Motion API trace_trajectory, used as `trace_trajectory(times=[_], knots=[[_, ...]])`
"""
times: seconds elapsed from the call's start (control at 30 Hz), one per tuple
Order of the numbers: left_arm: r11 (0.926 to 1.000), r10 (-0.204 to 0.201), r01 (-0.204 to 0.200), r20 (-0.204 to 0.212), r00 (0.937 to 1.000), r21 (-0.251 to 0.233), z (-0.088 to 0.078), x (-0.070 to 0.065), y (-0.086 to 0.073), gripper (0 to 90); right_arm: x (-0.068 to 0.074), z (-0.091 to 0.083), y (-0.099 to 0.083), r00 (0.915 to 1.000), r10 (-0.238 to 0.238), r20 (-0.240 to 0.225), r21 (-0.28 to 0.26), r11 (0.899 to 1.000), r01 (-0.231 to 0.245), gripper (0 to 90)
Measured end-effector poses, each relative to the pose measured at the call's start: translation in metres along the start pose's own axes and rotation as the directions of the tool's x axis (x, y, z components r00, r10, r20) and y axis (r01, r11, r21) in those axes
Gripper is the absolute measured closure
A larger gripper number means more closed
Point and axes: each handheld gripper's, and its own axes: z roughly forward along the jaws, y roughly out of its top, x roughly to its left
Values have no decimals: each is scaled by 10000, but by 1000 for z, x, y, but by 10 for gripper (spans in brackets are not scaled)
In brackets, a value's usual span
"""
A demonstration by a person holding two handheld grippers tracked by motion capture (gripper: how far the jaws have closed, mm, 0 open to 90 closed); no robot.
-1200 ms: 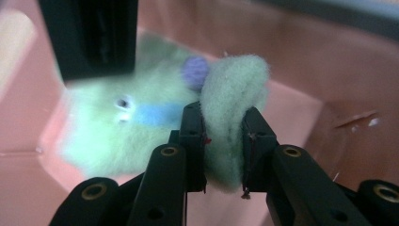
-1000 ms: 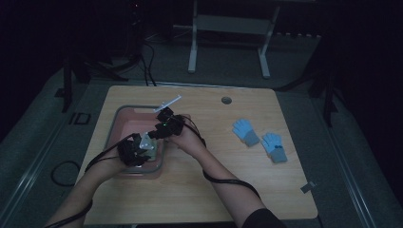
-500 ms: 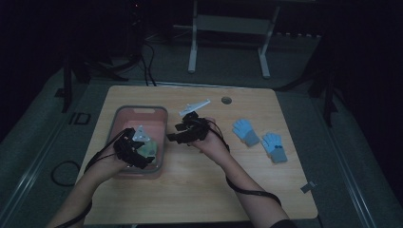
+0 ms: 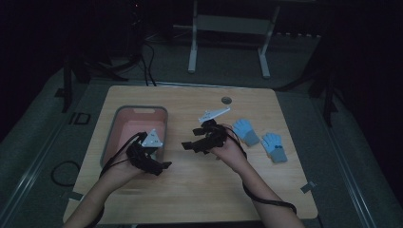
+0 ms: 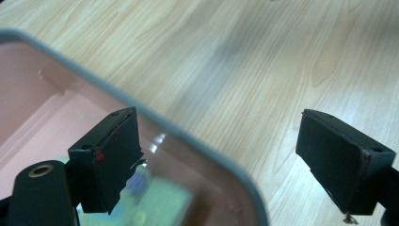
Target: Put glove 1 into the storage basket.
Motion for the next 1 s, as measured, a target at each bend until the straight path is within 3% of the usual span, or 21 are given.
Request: trace_trajectory(times=[0.17,0.3,0.53,0.6,0.73,1.0], knots=[[9999,129,-126,359,9993,-92,6,-11,8,82,-3,-4,-9,10000,-24,-45,49,10000,24,186],[9998,158,-148,611,9980,-164,14,-19,12,27,-6,-11,-19,9994,-217,281,78,9997,215,186],[9985,362,-336,626,9974,-427,22,-31,19,23,-10,-20,-32,9972,-471,577,147,9988,464,186],[9961,389,-336,647,9972,-810,25,-37,22,23,-11,-24,-39,9968,-548,580,160,9984,540,186],[9936,429,-335,859,9954,-1076,28,-44,26,23,-12,-28,-47,9950,-586,803,350,9978,559,185],[9899,618,-465,1126,9917,-1338,43,-59,27,23,-18,-44,-64,9946,67,1036,36,10000,-72,141]])
